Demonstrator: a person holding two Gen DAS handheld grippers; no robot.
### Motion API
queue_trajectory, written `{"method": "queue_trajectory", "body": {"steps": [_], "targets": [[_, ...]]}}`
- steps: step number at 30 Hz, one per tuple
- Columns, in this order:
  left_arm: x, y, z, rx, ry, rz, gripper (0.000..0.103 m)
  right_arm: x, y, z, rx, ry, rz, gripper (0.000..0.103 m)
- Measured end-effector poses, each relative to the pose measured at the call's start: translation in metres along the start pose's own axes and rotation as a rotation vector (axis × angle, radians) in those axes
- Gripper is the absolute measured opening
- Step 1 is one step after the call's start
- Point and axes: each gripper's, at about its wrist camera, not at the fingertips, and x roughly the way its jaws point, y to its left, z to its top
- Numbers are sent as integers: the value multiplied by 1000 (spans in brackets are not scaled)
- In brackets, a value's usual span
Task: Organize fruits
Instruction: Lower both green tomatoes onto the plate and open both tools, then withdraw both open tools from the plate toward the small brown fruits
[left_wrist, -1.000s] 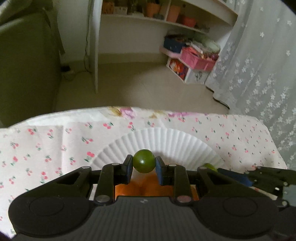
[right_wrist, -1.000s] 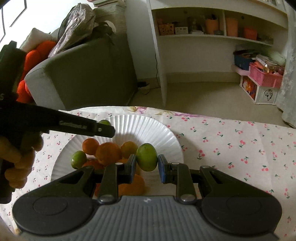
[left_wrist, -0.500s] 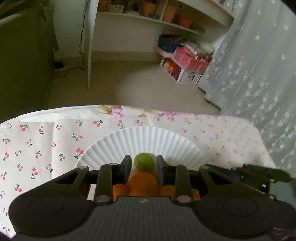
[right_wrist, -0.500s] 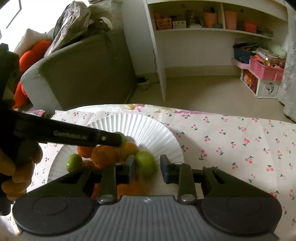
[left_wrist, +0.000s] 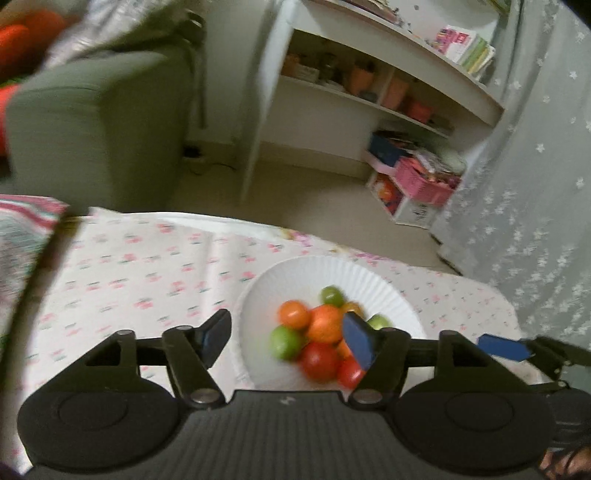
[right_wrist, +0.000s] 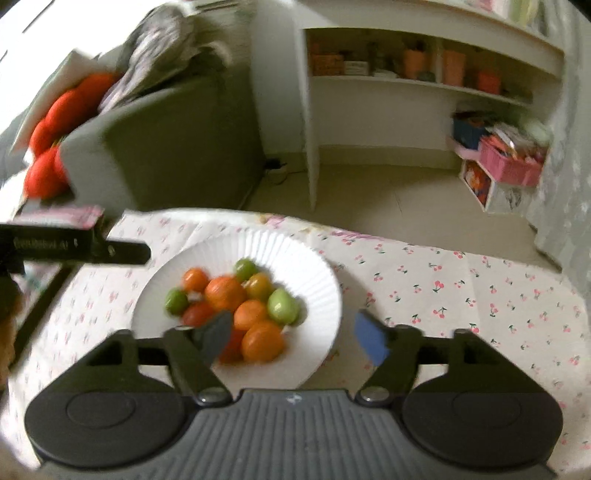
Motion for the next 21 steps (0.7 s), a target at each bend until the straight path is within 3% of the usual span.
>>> {"method": "queue_trajectory", "body": {"steps": [2,4,14,21], "targets": [[-16,6,-7,5,-29,31,59,-6,15,-4,-42,7,-1,75],[-29,9,-15,14,-50,52,63,-12,24,-8,-46,9,21,77],[-61,21,-59,57,-45,155,63,-26,65,-23,-73,30,73,80],[-68,39,-102,43,25,199,64,-31,82,-40,-71,70,108,85]]}}
